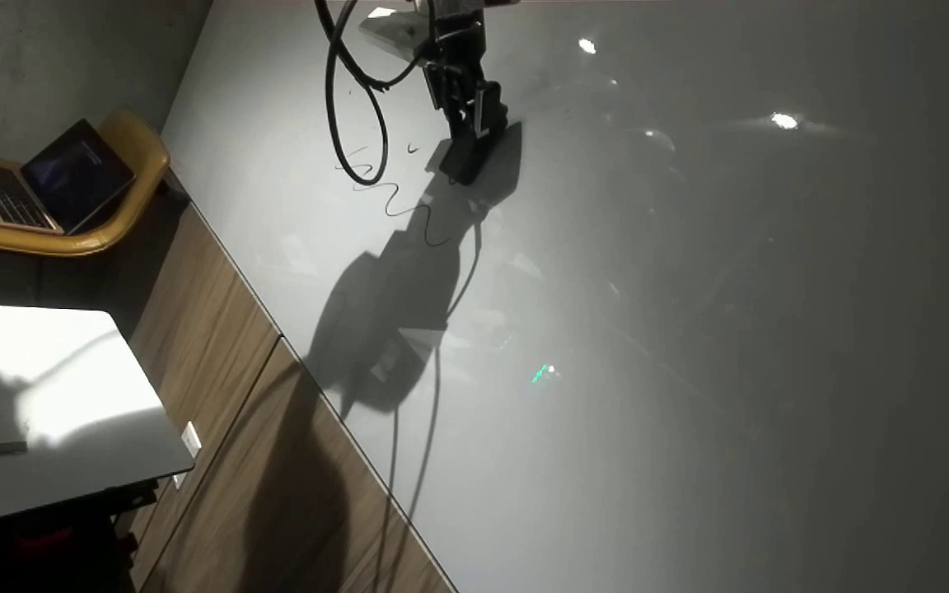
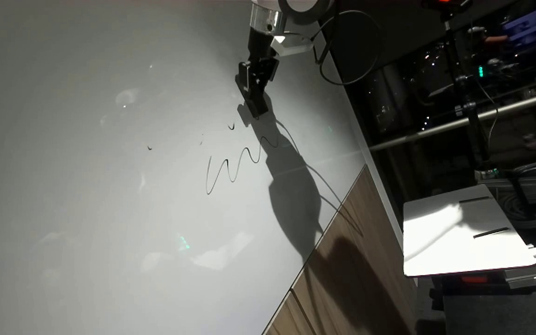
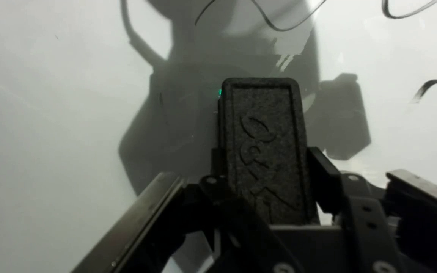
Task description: Use the eraser to wipe the whiteboard.
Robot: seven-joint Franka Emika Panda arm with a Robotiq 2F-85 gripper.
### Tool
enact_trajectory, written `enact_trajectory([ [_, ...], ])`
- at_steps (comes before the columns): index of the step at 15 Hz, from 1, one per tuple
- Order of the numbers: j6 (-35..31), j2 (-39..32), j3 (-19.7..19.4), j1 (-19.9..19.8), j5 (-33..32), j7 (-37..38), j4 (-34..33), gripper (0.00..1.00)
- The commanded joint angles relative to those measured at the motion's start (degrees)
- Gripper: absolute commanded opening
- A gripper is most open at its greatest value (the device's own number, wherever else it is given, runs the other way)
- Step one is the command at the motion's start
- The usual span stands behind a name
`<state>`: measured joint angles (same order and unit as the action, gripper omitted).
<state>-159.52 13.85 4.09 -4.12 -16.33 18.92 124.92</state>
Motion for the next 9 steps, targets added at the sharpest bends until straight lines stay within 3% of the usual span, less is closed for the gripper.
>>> enact_trajectory([
  [1, -0.63, -2.31, -0.92, -0.08, 0.21, -2.19, -2.69, 0.29],
  [5, -1.17, -3.07, -2.70, -2.19, -0.51, -7.25, -3.21, 0.29],
  [9, -1.84, -7.22, -7.65, -4.65, 0.94, -13.62, -6.53, 0.29],
])
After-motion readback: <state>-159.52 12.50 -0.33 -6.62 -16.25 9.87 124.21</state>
